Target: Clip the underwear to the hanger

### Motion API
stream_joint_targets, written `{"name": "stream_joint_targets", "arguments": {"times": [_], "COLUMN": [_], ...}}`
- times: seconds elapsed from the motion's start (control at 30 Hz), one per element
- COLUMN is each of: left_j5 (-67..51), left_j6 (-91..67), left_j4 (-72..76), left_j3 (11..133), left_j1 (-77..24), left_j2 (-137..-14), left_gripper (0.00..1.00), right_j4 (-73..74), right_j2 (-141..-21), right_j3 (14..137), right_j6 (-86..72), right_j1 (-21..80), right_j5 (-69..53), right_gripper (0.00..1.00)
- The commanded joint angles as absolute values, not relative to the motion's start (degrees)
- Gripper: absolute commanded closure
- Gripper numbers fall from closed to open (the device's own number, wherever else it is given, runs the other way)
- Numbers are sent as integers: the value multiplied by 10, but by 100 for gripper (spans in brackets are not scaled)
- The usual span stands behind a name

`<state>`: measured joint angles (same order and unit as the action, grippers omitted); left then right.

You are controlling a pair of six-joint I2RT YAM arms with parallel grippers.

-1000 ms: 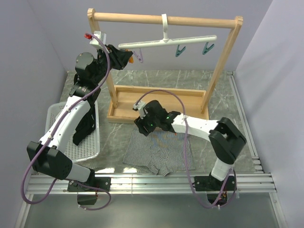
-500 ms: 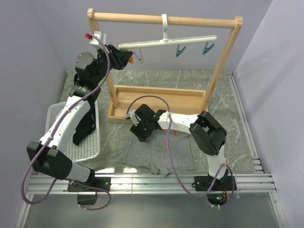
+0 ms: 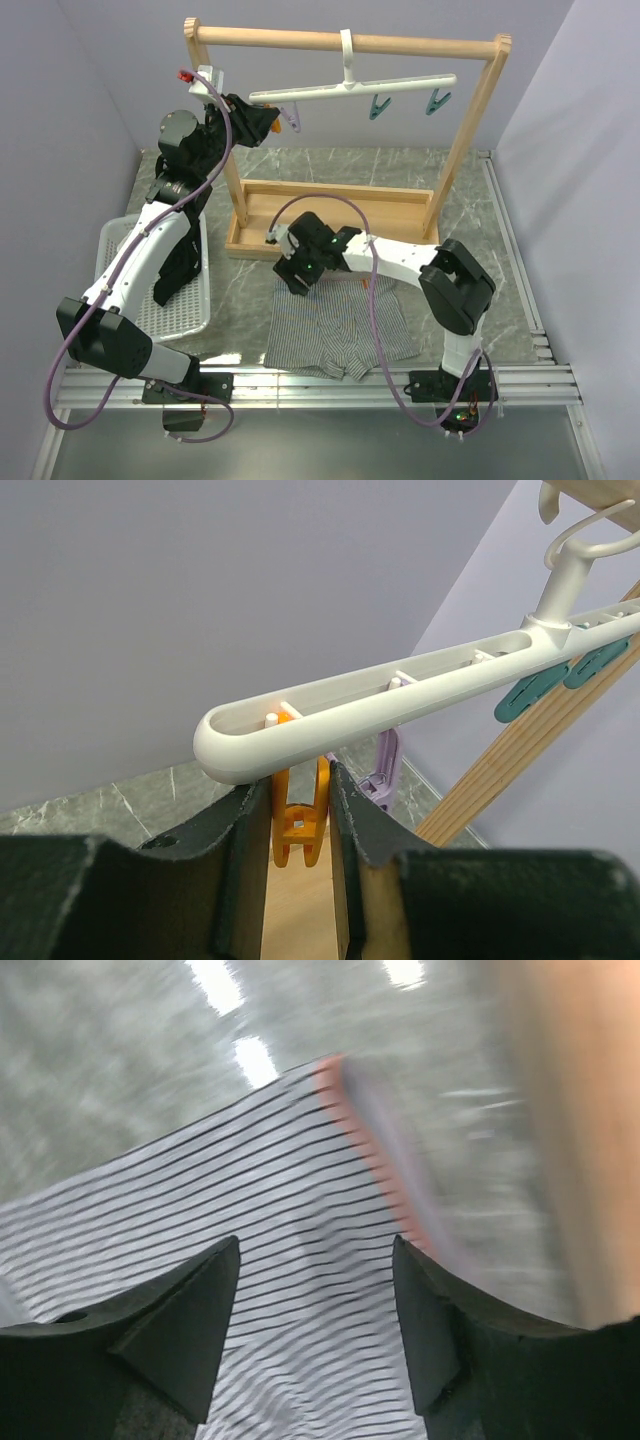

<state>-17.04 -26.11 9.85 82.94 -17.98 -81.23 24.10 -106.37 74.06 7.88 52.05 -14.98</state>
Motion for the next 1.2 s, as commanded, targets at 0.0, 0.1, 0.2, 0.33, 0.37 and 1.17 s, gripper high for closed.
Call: {"name": "stream_joint_targets", "arguments": {"times": [0.0,0.1,0.2,0.33,0.37,1.17], "left_j5": [-183,-183,-184,-185,-185,-178], "left_j6": [-256,-256,-254,-254,-254,-250], "left_j4": [112,112,111,113,113,109], "left_j3": [841,840,839,838,838,837], "left_j1": [-181,-181,-181,-181,-181,-180], "left_j2": [-794,-792,-794,-794,-794,-791], "left_gripper": [100,100,100,100,100,100], "right_j4": [199,207,217,238,244,157], "right_j2": [-1051,-1077,-1103,-1135,-1140,-1099], "right_j3": [771,792,808,827,829,649], "right_j6": [81,105,124,139,140,212], "right_j1": [497,491,492,491,492,551], "right_j5": [-134,-141,-138,-141,-143,-86], "right_gripper": [29,19,12,7,7,97]}}
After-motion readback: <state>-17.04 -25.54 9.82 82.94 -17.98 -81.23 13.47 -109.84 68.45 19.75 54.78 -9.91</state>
